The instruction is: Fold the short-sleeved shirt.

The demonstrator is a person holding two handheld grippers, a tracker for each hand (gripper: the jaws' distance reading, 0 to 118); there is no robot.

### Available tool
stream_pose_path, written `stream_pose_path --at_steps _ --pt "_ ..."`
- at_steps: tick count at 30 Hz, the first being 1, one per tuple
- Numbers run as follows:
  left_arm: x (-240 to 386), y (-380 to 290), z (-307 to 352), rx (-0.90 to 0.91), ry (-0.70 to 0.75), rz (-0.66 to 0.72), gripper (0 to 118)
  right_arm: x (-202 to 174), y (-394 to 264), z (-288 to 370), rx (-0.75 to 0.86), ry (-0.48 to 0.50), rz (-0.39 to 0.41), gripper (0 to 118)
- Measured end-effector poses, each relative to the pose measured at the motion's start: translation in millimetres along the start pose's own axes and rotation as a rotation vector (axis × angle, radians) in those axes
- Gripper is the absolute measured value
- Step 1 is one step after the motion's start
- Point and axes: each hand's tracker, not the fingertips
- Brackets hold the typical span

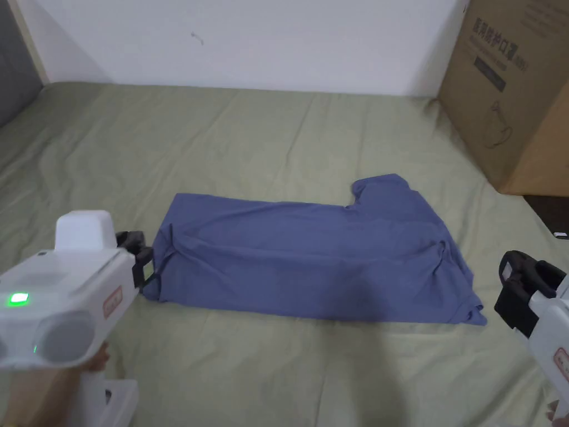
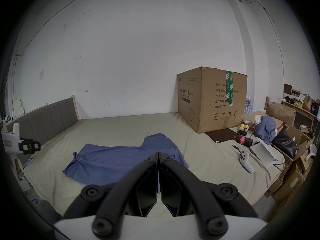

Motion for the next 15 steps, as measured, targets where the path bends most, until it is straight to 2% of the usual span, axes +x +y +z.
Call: stream_pose_path --at_steps 1,2,4,5,10,12,15 --pt "-4.7 5.6 -18.4 -0.035 -0.006 0.014 53 -3.5 2.4 -1.9 -0.004 -0.010 0.002 0" --pt "-9.6 11.0 -37.8 -0.091 -0.011 0.036 76 -4.8 2.5 -4.9 -0.009 -0.010 0.001 0" --pt "-14.8 19.8 -73.1 -0.220 0.005 0.059 112 -5.9 0.0 -11.1 -0.034 -0.028 -0.003 0" --pt "-18.8 22.0 -91.6 -0.282 -0.003 0.066 118 -5.4 0.5 -14.6 -0.041 -0.029 0.004 0" --pt "-27.7 14.8 -167.0 -0.529 0.054 0.067 118 -4.5 -9.8 -30.4 -0.099 -0.031 0.011 0" --pt "-28.0 4.8 -186.0 -0.589 0.075 0.039 118 -3.5 -16.1 -37.2 -0.121 -0.056 0.045 0" --pt "-31.9 -11.0 -211.6 -0.680 0.095 0.024 117 2.0 -22.7 -47.3 -0.160 -0.075 0.041 0"
